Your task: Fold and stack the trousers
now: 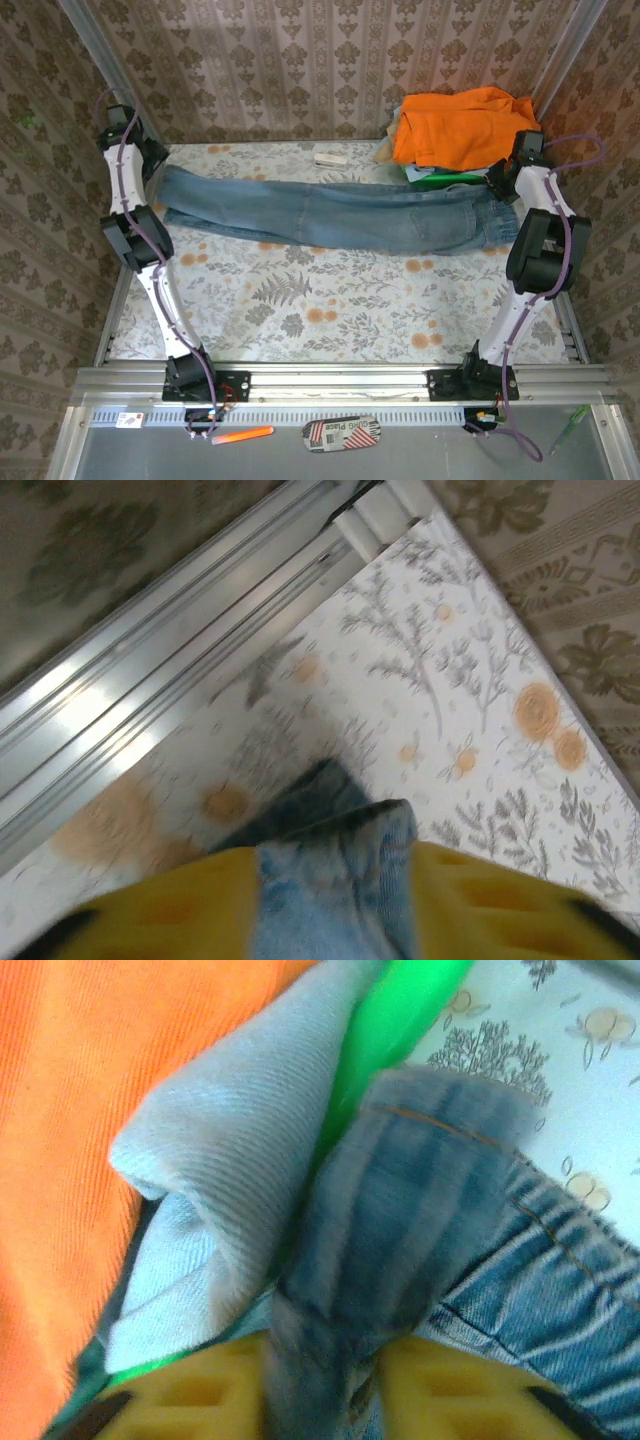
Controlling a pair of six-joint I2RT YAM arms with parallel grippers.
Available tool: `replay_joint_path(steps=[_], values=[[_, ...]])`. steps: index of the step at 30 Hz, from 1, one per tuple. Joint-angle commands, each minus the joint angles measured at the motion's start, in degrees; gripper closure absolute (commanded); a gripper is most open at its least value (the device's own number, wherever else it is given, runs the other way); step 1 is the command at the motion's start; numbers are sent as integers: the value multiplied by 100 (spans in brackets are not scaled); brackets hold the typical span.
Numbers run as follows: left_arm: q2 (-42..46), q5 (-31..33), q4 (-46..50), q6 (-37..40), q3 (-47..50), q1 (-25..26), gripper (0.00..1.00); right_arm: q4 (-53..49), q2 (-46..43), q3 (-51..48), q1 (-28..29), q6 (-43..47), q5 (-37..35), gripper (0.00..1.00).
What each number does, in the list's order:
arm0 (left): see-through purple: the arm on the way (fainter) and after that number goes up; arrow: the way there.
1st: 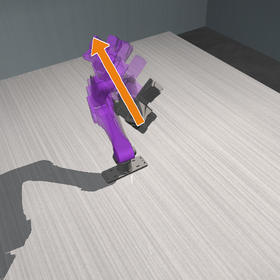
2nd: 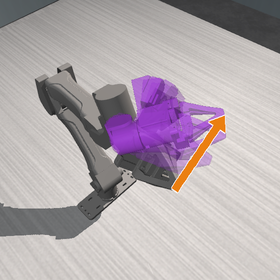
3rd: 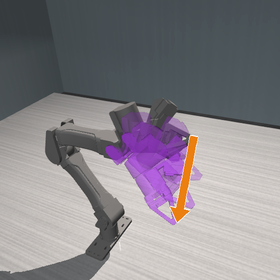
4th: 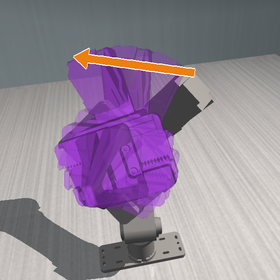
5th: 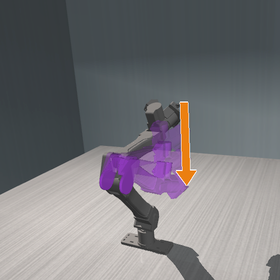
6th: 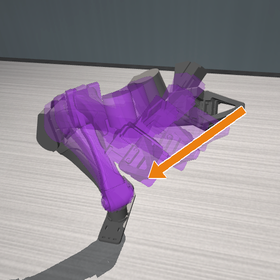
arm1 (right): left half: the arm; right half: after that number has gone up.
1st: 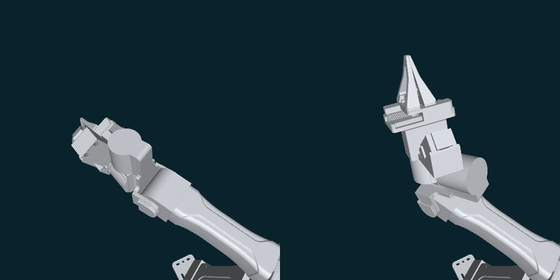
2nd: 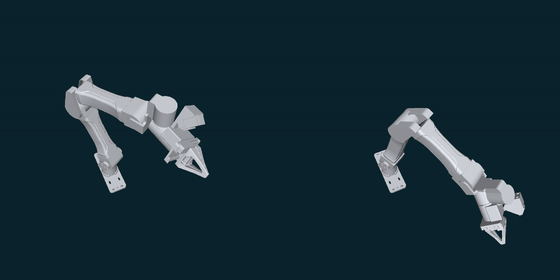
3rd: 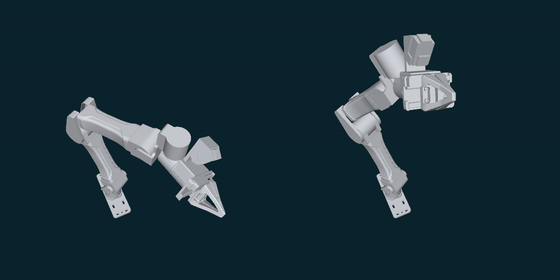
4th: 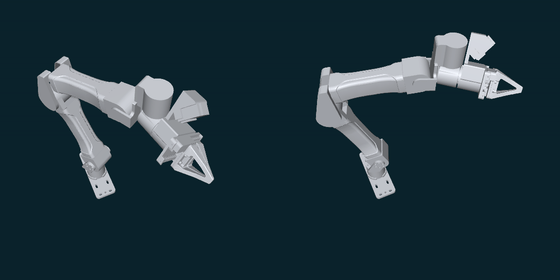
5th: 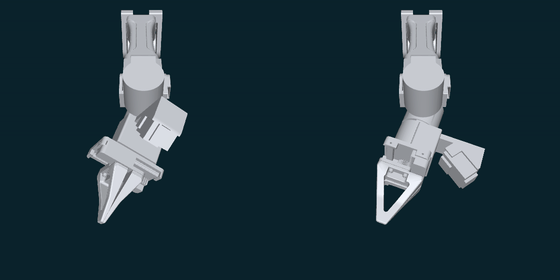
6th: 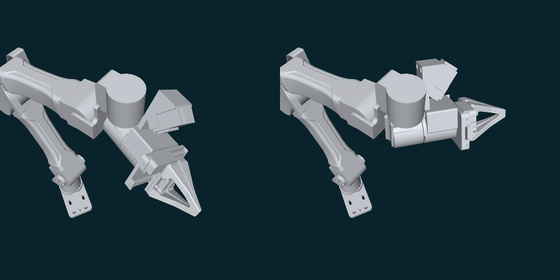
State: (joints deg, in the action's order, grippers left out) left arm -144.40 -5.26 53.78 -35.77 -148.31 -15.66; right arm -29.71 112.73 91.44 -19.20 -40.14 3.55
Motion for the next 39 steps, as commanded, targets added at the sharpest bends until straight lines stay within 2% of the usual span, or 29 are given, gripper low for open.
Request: replay_joint_path(steps=[1, 2, 6, 8, 10, 13, 15, 17, 20, 23, 27, 30, 33, 39], values=[[-77, -259, 239, 242, -385, -14, 8, -2, -82, 376, -27, 203, -492, 60], [92, -377, 105, 311, -191, -42, 1, 14, -187, 320, -20, 232, -477, 58], [720, -563, 86, 603, 305, -12, 0, 92, -675, 53, 81, 364, -359, 53], [1247, -505, 91, 657, 944, 63, 0, 16, -951, -45, 268, 441, -204, 51], [1979, -501, -383, 566, 2141, 162, 0, 2, -1235, -238, 561, 546, -253, 46], [3228, -657, -1804, 317, 4392, 369, 0, 64, -1729, -721, 931, 505, -274, 44], [3640, -687, -2082, 308, 5197, 525, 0, 206, -2054, -1125, 1385, 557, -362, 44], [3916, -981, -2466, 334, 5994, 741, 0, 277, -2101, -1379, 2037, 594, -331, 44], [3887, -1139, -3018, 177, 6780, 1127, 1, 365, -1547, -1400, 2878, 503, -169, 45], [3504, -1384, -3117, 136, 6866, 1432, 2, 232, -670, -967, 3206, 490, 106, 47], [3218, -1382, -3495, -2, 7111, 1632, 2, -392, 255, -360, 3475, 691, -76, 49], [3163, -1458, -3839, -117, 7457, 1630, 3, -423, 367, -659, 3546, 795, -211, 48], [3123, -1527, -3867, -171, 7703, 1636, 3, -995, 485, -807, 3524, 1079, -50, 46], [3584, -1707, -4592, -728, 8998, 1693, 5, -836, -201, -1945, 3268, 1216, 83, 45]])
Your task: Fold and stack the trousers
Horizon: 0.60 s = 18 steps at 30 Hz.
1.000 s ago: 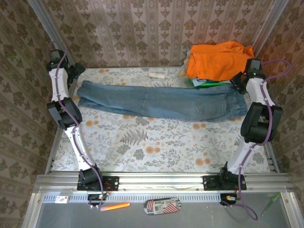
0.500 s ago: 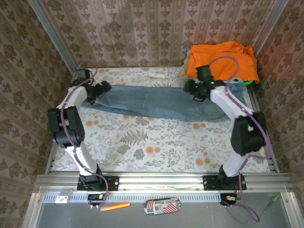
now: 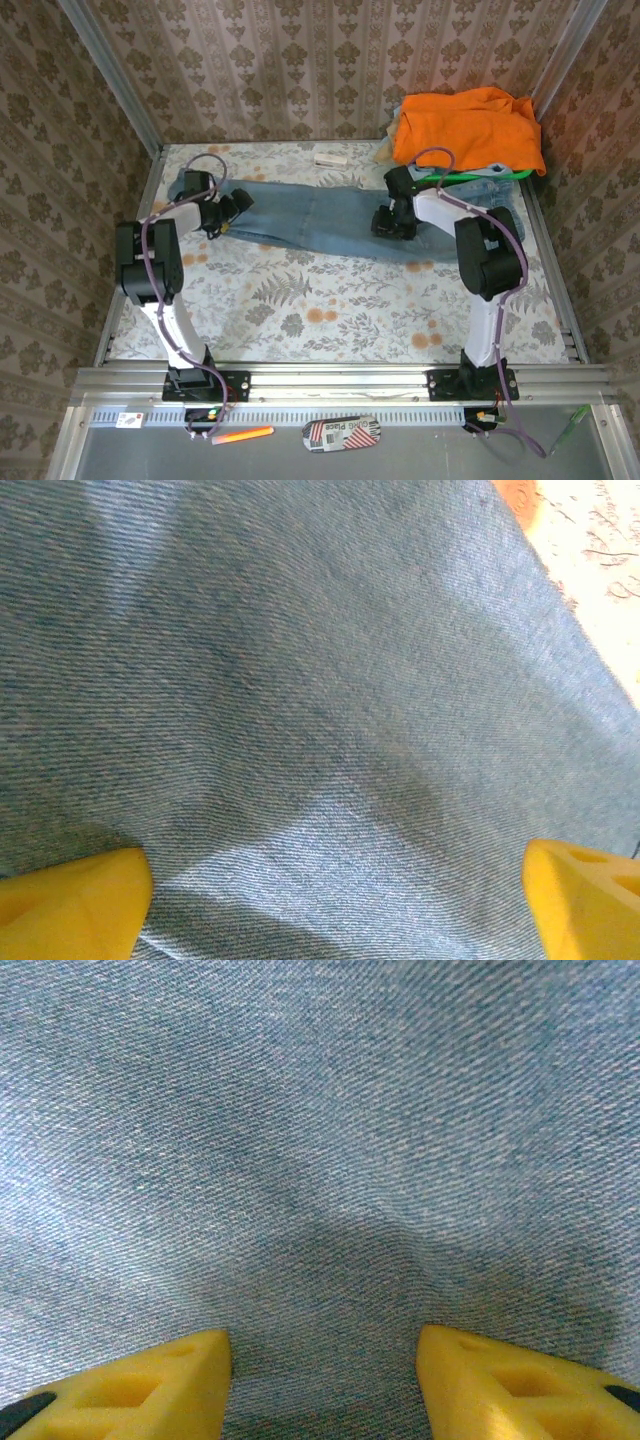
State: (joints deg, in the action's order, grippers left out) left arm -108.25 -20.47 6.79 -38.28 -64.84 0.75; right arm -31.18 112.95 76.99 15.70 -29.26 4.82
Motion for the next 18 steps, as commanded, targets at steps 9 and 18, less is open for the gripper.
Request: replay_joint_path(steps=[9, 18], values=[[2403, 439, 338, -939, 3061, 209, 5, -461, -1589, -2029, -471, 59, 95, 45], [4652, 905, 2602, 18, 2582, -105, 1, -591, -2438, -1845, -236, 236, -14, 44]])
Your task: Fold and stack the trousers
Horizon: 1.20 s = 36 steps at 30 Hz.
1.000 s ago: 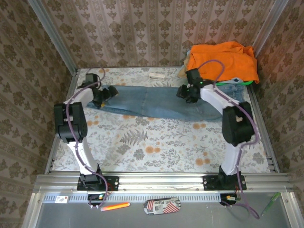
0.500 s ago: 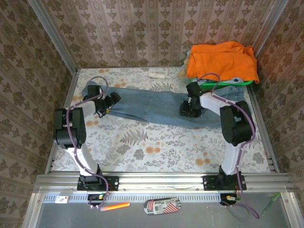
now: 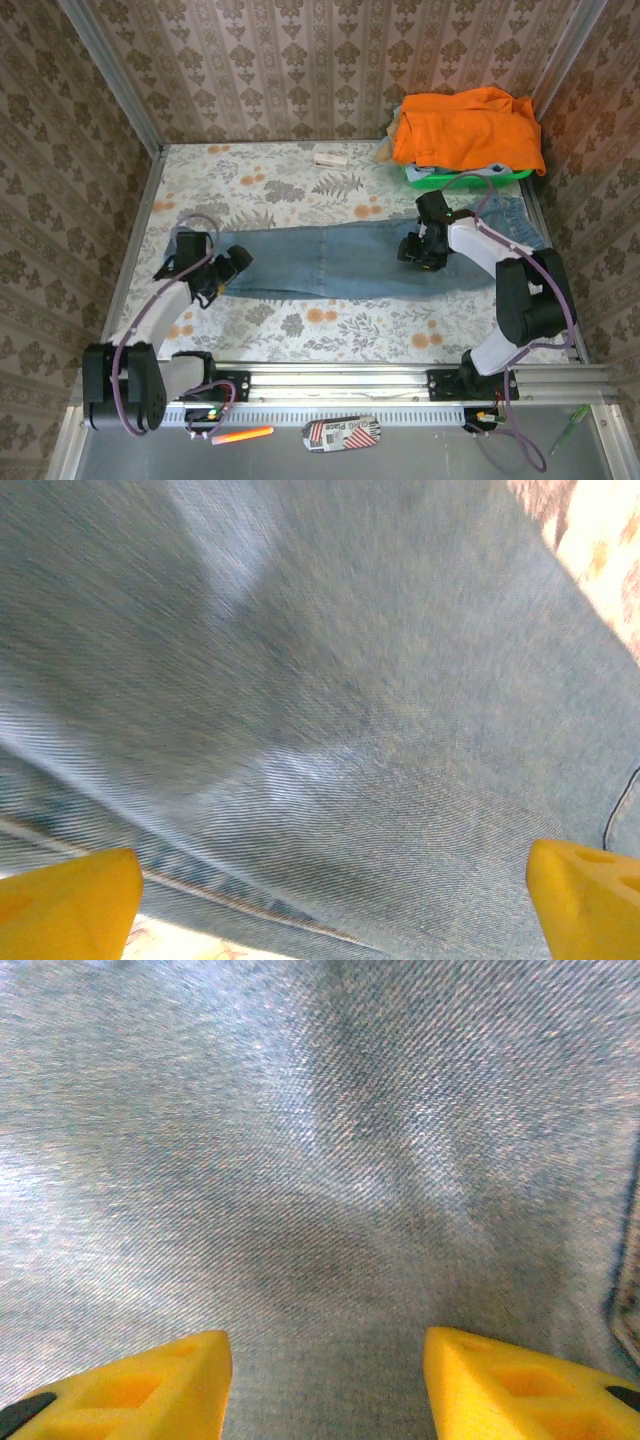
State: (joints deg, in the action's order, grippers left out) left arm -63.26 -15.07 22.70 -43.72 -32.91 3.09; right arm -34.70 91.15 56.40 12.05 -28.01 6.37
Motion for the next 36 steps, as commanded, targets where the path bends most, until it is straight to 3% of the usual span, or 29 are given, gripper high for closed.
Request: replay_joint_path(steps=[1, 5, 9, 23, 27, 31, 36], values=[[144, 348, 1261, 696, -875, -524, 1, -216, -327, 269, 231, 103, -150, 44], [177, 487, 1694, 860, -1327, -1026, 1, -13, -535, 197, 645, -35, -56, 44], [-204, 304, 1383, 796, -1162, -1462, 17, 361, -737, -174, 785, -174, 164, 45], [-1690, 670, 376, 604, -1007, -1563, 57, 752, -897, -367, 768, -47, 382, 45], [-1917, 857, 259, 661, -1056, -1575, 73, 772, -864, -375, 769, -26, 383, 45], [-1910, 869, 420, 646, -1229, -1545, 99, 814, -914, -428, 762, -40, 356, 45], [-1106, 1226, 1470, 790, -1369, -1195, 100, 886, -1051, -546, 757, -78, 363, 46]])
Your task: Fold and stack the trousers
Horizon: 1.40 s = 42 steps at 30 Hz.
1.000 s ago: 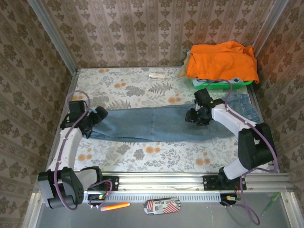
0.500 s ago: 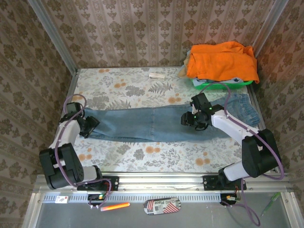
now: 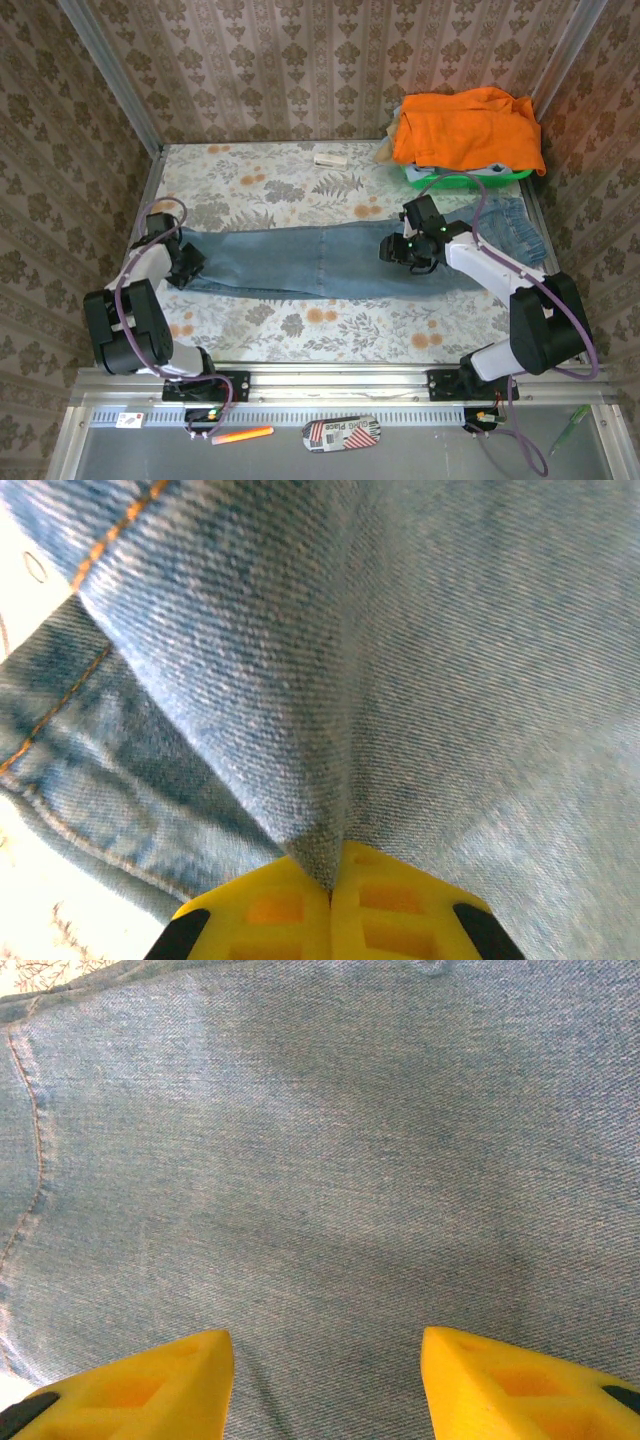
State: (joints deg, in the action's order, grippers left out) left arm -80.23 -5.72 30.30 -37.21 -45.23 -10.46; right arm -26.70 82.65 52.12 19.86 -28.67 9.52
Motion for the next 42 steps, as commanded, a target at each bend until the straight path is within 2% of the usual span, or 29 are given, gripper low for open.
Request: replay_joint_path(steps=[1, 4, 7, 12, 14, 15, 16, 17, 20, 22, 26, 28, 31, 34, 36, 39, 42], values=[[866, 337, 842, 120, -57, 218, 100, 109, -218, -145, -22, -21, 57, 46], [1447, 295, 1241, 138, 54, 224, 100, 141, -223, -185, -18, -10, 114, 46], [1633, 226, 1423, 214, 17, 186, 100, 154, -192, -191, -17, 35, 134, 46], [886, 62, 1152, 213, -297, 238, 100, 201, -152, -183, -20, 33, 173, 46], [512, 192, 1002, 268, -374, 203, 95, 233, -184, -200, -19, 21, 178, 46], [357, 206, 921, 311, -394, 132, 89, 233, -201, -206, -24, 12, 175, 46], [187, 205, 841, 335, -449, 68, 69, 231, -210, -212, -19, 19, 158, 46], [73, 115, 745, 355, -497, 62, 55, 232, -222, -219, -18, 14, 160, 46], [139, 132, 856, 370, -656, 278, 1, 164, -239, -212, -23, 36, 166, 45], [483, 498, 1144, 331, -729, 315, 0, 147, -250, -229, -17, 46, 151, 45], [1184, 235, 1181, 265, -753, -64, 1, 207, -252, -205, -21, 62, 192, 45], [1212, 304, 1233, 180, -762, 135, 3, 256, -143, -123, -13, 41, 270, 45], [1254, 315, 1052, -213, -375, 416, 9, 379, 28, -27, 116, -100, 434, 46], [1525, 278, 624, -549, 208, 321, 21, 443, 128, 107, 563, -211, 417, 46], [1623, 232, 458, -601, 334, 294, 24, 474, 268, 225, 928, -201, 385, 45], [1452, 578, 523, -619, -79, 780, 23, 615, 584, 343, 1265, -218, 363, 44], [1076, 1666, 1032, -425, -907, 1503, 16, 633, 786, 455, 1384, -220, 374, 44]])
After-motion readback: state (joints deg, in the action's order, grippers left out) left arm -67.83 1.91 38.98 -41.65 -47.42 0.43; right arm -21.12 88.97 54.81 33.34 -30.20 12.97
